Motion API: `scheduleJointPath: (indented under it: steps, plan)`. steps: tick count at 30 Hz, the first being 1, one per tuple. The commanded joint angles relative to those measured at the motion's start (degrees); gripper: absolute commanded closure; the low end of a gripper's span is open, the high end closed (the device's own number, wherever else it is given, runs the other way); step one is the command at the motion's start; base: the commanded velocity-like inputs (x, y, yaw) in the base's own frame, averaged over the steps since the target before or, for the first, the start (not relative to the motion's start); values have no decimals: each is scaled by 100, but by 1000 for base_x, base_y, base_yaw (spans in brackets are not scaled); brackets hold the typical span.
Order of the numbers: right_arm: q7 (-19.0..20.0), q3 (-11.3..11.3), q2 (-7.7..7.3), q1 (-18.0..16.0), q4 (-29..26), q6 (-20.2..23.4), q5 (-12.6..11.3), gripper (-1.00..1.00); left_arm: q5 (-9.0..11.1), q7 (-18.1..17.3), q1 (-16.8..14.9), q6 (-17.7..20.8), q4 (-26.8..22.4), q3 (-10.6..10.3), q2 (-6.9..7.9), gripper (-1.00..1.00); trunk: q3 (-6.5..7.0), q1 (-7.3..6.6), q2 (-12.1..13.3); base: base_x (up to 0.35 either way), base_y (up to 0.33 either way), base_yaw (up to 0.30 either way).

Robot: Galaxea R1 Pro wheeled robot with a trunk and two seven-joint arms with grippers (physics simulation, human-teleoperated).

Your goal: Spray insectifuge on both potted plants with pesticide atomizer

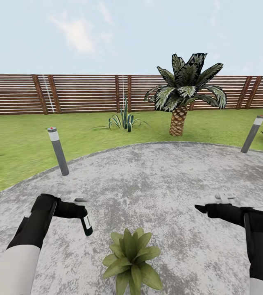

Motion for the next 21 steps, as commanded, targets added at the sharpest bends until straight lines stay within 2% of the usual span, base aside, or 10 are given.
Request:
scheduleJointPath:
  steps: [1, 7, 21]
  plan:
    - [68, -7, -3, -3, -5, 17, 57, -100, -52, -59, -12, 31, -3, -22, 0, 100, -6, -1, -3, 0, 0, 0]
    - [105, -25, -21, 6, -5, 11, 71, -100, -52, -59, -35, 32, 3, -175, 6, 100, -6, -1, -3, 0, 0, 0]
    - [103, -24, -24, 6, 3, 6, 72, -100, -56, -59, -37, 32, 15, -192, 14, 100, 242, -308, 559, 0, 0, 0]
